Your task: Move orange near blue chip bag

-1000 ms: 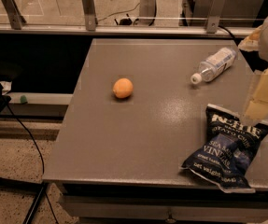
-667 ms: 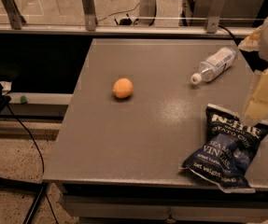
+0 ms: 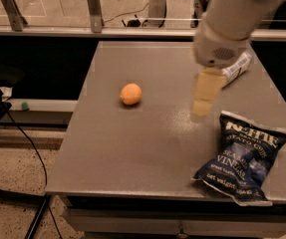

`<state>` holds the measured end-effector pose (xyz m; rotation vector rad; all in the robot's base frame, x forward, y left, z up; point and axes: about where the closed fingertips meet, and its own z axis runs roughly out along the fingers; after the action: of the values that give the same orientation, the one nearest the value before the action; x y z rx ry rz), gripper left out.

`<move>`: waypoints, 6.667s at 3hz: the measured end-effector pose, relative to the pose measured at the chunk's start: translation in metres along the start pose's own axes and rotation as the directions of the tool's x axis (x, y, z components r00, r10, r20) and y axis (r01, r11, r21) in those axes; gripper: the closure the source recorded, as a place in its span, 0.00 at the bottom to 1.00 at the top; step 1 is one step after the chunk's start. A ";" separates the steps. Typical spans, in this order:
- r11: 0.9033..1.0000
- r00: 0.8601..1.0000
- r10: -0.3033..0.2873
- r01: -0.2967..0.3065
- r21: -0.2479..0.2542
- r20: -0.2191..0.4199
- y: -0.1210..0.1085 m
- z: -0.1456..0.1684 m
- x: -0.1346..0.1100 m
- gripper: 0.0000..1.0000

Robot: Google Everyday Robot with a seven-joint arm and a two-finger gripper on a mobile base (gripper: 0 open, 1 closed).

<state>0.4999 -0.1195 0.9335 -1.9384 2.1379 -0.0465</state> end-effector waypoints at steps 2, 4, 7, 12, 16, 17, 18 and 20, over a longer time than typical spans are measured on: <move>0.999 0.999 -0.041 0.041 -0.010 0.008 -0.004 0.010 -0.023 0.00; 0.991 0.992 -0.121 0.122 -0.061 0.022 -0.025 0.048 -0.077 0.00; 0.973 0.976 -0.201 0.209 -0.099 0.080 -0.053 0.125 -0.146 0.02; 0.971 0.970 -0.214 0.224 -0.079 0.118 -0.041 0.059 -0.117 1.00; 0.976 0.990 0.076 -0.050 -0.213 0.119 0.062 0.046 0.060 0.85; 0.972 0.991 0.049 -0.018 -0.235 0.127 0.079 0.061 0.065 0.61; 0.972 0.991 0.044 -0.012 -0.234 0.128 0.080 0.063 0.064 0.30; 0.974 0.990 0.042 -0.010 -0.226 0.137 0.078 0.059 0.062 0.00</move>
Offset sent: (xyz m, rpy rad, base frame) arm 0.0095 0.0275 -0.0071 -0.0010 0.0079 0.0506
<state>0.4311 -0.1626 0.8509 -1.9652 2.1527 0.3422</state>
